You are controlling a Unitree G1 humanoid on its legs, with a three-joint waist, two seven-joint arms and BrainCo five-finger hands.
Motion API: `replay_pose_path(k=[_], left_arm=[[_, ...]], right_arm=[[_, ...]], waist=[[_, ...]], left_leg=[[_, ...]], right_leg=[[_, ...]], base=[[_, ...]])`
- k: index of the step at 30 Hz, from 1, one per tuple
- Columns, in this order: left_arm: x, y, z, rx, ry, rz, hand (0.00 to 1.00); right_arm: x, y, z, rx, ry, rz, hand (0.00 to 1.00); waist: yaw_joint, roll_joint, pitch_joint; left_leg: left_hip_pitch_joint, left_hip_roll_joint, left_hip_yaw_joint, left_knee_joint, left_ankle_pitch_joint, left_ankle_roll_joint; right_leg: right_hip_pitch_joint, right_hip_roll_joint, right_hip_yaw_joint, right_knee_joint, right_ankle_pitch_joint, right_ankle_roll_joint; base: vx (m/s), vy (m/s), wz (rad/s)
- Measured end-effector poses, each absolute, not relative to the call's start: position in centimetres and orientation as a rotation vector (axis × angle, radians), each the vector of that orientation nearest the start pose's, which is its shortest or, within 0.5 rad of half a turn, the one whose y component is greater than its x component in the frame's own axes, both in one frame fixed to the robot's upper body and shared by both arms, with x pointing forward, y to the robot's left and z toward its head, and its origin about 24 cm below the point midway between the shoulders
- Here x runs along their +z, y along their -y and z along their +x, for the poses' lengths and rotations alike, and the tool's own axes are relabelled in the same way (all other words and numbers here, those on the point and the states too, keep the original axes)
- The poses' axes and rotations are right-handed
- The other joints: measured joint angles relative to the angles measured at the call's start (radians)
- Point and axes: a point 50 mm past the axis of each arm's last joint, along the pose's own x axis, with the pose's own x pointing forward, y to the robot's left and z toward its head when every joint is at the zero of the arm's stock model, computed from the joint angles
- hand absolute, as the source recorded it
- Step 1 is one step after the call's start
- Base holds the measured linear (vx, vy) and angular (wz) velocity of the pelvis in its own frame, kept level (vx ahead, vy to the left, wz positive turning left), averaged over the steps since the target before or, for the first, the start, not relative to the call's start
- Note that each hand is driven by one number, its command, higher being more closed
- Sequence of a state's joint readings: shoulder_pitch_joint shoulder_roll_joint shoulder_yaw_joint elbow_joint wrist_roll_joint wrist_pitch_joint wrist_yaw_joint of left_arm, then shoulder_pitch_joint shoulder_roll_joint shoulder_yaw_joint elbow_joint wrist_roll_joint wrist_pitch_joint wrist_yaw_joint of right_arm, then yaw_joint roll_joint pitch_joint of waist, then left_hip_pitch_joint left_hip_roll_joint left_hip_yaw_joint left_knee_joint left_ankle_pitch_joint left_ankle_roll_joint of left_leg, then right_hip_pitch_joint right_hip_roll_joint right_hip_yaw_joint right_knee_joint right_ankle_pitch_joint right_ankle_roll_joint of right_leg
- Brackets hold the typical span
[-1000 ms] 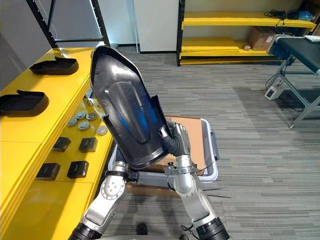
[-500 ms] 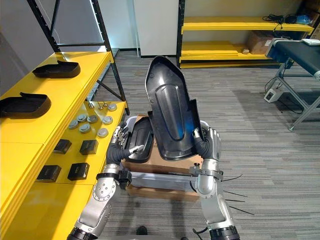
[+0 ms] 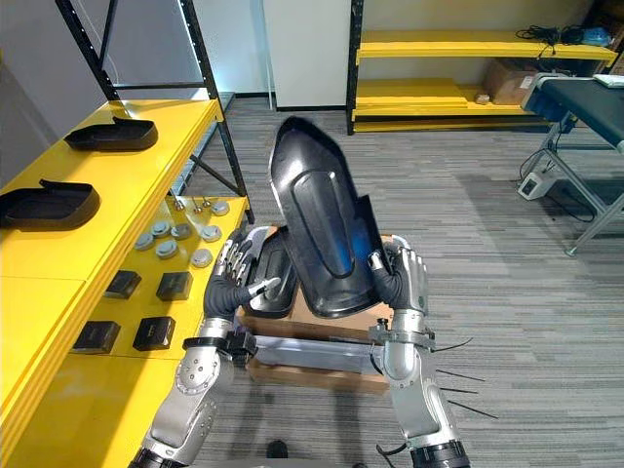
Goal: Walk over and take plastic housings, then place them on the shelf
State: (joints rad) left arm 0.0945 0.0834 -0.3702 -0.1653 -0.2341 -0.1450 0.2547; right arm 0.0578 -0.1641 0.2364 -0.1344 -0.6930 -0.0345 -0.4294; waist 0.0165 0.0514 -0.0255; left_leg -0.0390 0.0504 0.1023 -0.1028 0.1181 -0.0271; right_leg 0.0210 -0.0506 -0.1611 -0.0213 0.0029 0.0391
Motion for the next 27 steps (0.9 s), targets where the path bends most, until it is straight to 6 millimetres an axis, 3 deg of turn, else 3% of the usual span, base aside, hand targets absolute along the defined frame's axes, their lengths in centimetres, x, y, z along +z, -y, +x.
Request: replay_pose_path(k=[5, 6, 19, 20, 27], left_arm=[[6.2, -9.0, 22.3, -0.097, 0.095, -0.325, 0.00], [6.2, -9.0, 22.3, -0.097, 0.092, -0.332, 1.00], [4.1, -10.0, 22.9, -0.070, -0.023, -0.373, 1.00], [4.1, -10.1, 22.9, -0.069, -0.023, -0.368, 1.00], [3.3, -10.6, 22.9, -0.049, -0.056, -0.338, 1.00]], right_arm=[[6.6, 12.7, 23.3, -0.146, 0.335, -0.780, 1.00], [6.5, 12.7, 23.3, -0.142, 0.333, -0.781, 1.00], [5.7, 11.8, 23.1, -0.052, 0.338, -0.829, 1.00], [5.7, 11.7, 23.1, -0.048, 0.340, -0.828, 0.00], [6.4, 11.0, 23.1, -0.032, 0.374, -0.779, 0.00]], waist=[[0.000, 0.004, -0.006], [0.000, 0.003, -0.006], [0.000, -0.010, -0.026], [-0.001, -0.010, -0.027], [0.001, -0.013, -0.037]], left_leg=[[0.000, 0.000, 0.002, 0.000, 0.000, 0.000], [0.000, 0.000, 0.002, 0.000, 0.000, 0.000], [0.000, 0.002, 0.012, 0.005, 0.000, 0.000], [0.000, 0.002, 0.012, 0.005, 0.000, 0.000], [0.001, 0.002, 0.011, 0.000, 0.000, 0.000]], right_leg=[[-0.002, 0.000, 0.002, 0.000, 0.000, 0.000], [-0.003, 0.000, 0.003, 0.000, 0.000, 0.000], [-0.007, 0.002, 0.021, -0.001, 0.005, -0.002], [-0.007, 0.002, 0.022, -0.001, 0.005, -0.002], [-0.007, 0.002, 0.023, -0.002, 0.005, -0.001]], base=[[0.00, 0.000, 0.00], [0.00, 0.000, -0.03], [0.00, 0.000, -0.02], [0.00, 0.000, 0.00], [0.00, 0.000, 0.00]])
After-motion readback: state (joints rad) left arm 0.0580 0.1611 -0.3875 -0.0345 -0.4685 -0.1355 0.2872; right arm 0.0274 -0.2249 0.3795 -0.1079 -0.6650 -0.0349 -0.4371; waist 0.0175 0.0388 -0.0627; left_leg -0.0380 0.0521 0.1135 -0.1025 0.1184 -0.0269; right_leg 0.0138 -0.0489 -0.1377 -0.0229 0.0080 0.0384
